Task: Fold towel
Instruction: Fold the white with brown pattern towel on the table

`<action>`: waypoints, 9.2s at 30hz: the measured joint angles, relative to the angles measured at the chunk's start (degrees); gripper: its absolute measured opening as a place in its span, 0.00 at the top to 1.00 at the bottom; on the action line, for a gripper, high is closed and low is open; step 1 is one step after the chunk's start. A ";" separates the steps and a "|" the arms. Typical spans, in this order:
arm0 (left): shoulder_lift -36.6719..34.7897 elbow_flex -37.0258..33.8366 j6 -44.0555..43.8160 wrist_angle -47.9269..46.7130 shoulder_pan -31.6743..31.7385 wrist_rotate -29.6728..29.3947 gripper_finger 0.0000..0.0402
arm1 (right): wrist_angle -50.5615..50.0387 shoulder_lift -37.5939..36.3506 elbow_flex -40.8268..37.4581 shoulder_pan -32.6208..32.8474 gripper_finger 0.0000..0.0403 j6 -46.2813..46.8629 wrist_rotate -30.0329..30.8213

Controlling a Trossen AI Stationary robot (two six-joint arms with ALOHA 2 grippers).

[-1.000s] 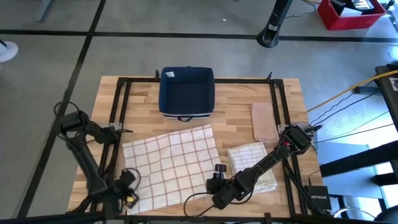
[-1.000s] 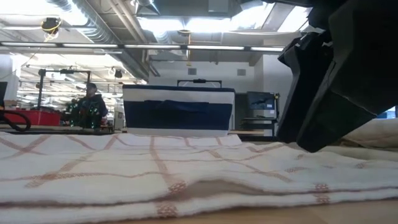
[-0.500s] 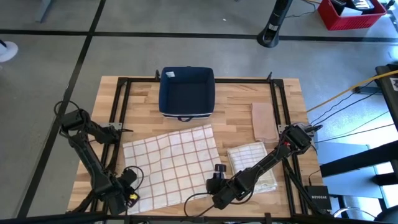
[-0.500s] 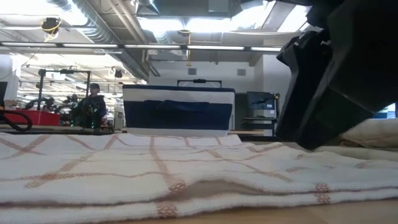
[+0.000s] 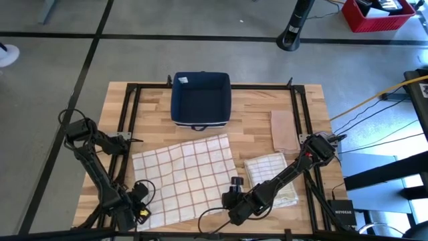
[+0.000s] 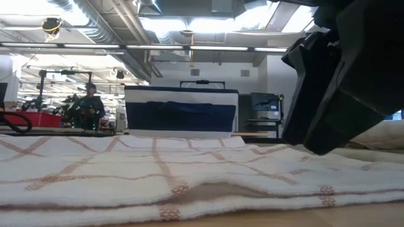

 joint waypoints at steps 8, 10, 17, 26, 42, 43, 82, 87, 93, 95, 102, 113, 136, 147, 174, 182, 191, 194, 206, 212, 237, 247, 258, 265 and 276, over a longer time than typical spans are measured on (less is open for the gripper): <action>0.09 0.00 2.77 -1.36 -0.02 -0.16 0.90 | 0.03 0.00 0.00 0.00 0.56 -0.01 0.00; 0.09 0.00 2.87 -1.03 -0.22 0.15 0.97 | -0.06 0.00 0.00 0.01 0.56 0.00 0.00; -0.11 1.14 1.31 -0.70 -1.95 5.04 0.97 | -1.66 0.00 0.00 0.04 0.56 -0.01 0.00; -0.25 0.54 4.23 0.15 -2.04 2.72 0.95 | -4.43 0.00 -0.02 0.04 0.56 1.79 0.00; -3.13 2.00 7.08 0.40 -0.59 -0.23 0.68 | -12.42 -0.11 5.65 -0.13 0.56 1.30 -0.27; -3.49 2.69 7.59 -0.48 -0.41 -2.71 0.68 | -13.38 -0.11 6.77 -0.13 0.56 0.48 0.83; -2.51 -2.93 0.65 -14.93 0.13 0.57 0.68 | -6.63 0.15 3.20 -5.64 0.56 -6.45 -2.81; -2.54 0.03 3.25 -15.36 0.46 -1.27 0.68 | -2.24 -0.13 6.08 -5.63 0.56 -10.99 1.27; -2.56 0.43 6.47 -15.96 0.51 -9.30 0.68 | 24.09 2.16 5.70 -5.68 0.56 -19.55 -1.72; -2.56 0.29 7.60 -15.92 0.61 -11.92 0.68 | 31.97 4.31 5.71 -6.05 0.56 -22.22 -2.22; -2.60 -2.55 7.84 -15.51 0.77 -15.77 0.68 | 40.36 13.49 12.93 -8.52 0.56 -24.03 -4.17; -2.58 -7.15 4.14 -13.50 0.85 -20.24 0.68 | 37.83 31.55 36.60 -13.77 0.56 -23.90 -7.50; -2.70 -13.97 -2.84 -9.52 1.09 -22.19 0.68 | 29.88 39.08 45.56 -14.97 0.56 -26.94 -14.43; -2.62 -14.05 -2.85 -9.10 1.14 -22.32 0.68 | 39.59 41.40 50.36 -15.30 0.56 -23.89 -12.98; -2.49 -14.32 -4.43 -12.53 1.14 -22.32 0.68 | 30.84 42.95 51.51 -14.19 0.56 -28.14 -16.22; -2.81 -9.72 3.35 -13.56 1.14 -22.04 0.68 | 15.91 36.48 54.88 -15.28 0.56 -29.33 -12.65; -2.95 -2.56 13.31 -11.61 1.09 -20.05 0.68 | -29.31 24.28 54.99 -15.32 0.56 -31.17 -5.26; -2.99 -2.60 13.67 -10.33 1.07 -19.45 0.68 | -41.15 24.31 54.65 -15.34 0.56 -29.64 -5.35; -2.62 -2.60 11.72 -9.21 0.35 -18.64 0.68 | -24.17 15.26 25.99 -20.52 0.56 -27.87 -13.81; -2.60 -2.60 12.35 -9.21 0.39 -17.98 0.68 | -23.58 7.28 13.74 -20.77 0.56 -18.58 -13.93; -0.21 -3.97 17.65 -1.26 1.98 -11.11 0.68 | -15.92 1.51 3.33 -9.38 0.56 -6.35 -4.88; -0.50 -3.87 18.64 -5.09 0.43 -4.68 0.68 | -14.11 1.10 -0.22 -9.88 0.56 -2.87 -8.17; -3.59 1.51 25.91 -5.68 0.41 -9.61 0.68 | -13.97 -3.19 7.27 -9.70 0.56 -7.06 -8.73; -3.63 0.23 26.91 -5.22 1.84 -17.76 0.68 | -16.15 -5.19 7.79 -9.77 0.56 -13.23 -5.22; -3.68 -2.21 36.19 -2.19 7.07 -9.40 0.46 | -16.60 -5.14 -0.84 -10.23 0.55 -18.24 -3.48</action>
